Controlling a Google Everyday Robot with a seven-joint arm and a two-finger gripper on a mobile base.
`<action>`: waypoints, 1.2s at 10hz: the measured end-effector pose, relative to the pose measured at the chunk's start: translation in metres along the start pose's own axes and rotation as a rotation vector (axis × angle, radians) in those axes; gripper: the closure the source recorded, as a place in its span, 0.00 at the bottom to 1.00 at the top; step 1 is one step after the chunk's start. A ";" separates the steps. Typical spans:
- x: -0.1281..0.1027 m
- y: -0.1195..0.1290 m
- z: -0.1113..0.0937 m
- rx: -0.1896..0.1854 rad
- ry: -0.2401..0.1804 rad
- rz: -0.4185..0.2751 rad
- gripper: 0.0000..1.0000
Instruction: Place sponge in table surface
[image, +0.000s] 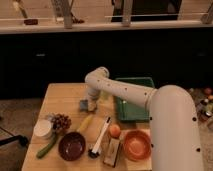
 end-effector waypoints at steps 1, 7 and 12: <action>0.001 0.000 0.002 -0.006 0.003 -0.017 1.00; 0.010 -0.002 0.003 -0.011 -0.102 0.002 0.71; 0.013 -0.001 -0.002 -0.029 -0.205 -0.007 0.22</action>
